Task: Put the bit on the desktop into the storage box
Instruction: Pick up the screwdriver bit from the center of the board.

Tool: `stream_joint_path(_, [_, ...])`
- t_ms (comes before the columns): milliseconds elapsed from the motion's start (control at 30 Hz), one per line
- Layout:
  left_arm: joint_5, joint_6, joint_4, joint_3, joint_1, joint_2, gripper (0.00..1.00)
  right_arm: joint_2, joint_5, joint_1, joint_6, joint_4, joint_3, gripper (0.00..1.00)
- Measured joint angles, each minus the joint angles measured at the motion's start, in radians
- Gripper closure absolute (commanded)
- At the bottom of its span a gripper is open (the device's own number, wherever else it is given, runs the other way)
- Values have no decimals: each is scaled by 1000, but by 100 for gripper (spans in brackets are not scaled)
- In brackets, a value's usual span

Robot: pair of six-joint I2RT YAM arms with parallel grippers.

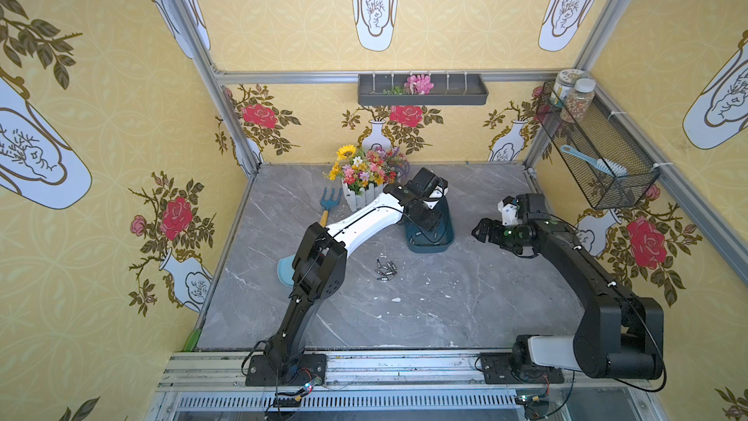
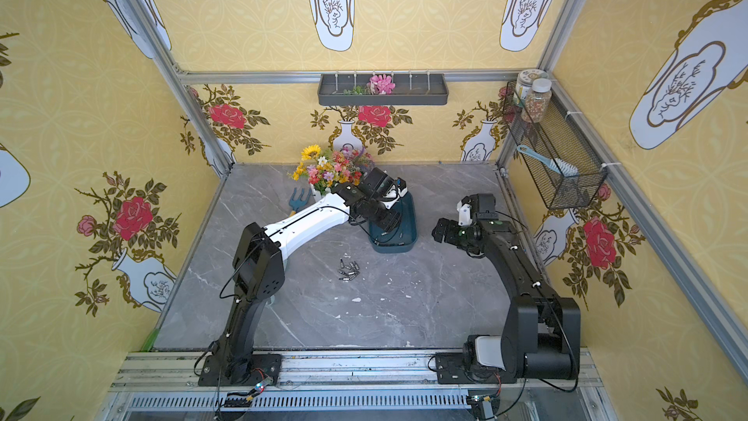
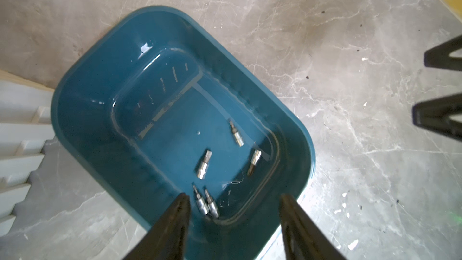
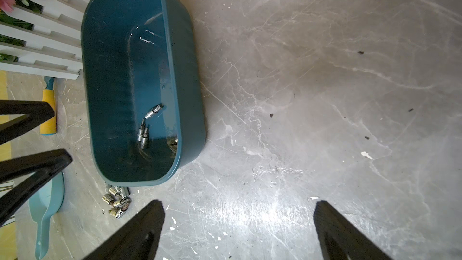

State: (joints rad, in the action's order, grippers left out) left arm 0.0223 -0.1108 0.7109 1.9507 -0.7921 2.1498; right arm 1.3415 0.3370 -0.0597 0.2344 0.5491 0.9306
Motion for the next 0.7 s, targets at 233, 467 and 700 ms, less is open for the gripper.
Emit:
stream_joint_path(233, [-12,15,-85,-175,11,-157,23,-11,1,0,-3,0,0,3])
stream_joint_path(467, [-13,55,-219,-451,52,-383,15,-39,9,3,-3,-3,0,3])
stream_joint_path(700, [-9,131,-365,-727,151,-597,14,-52,47,31,-2,-2,4,3])
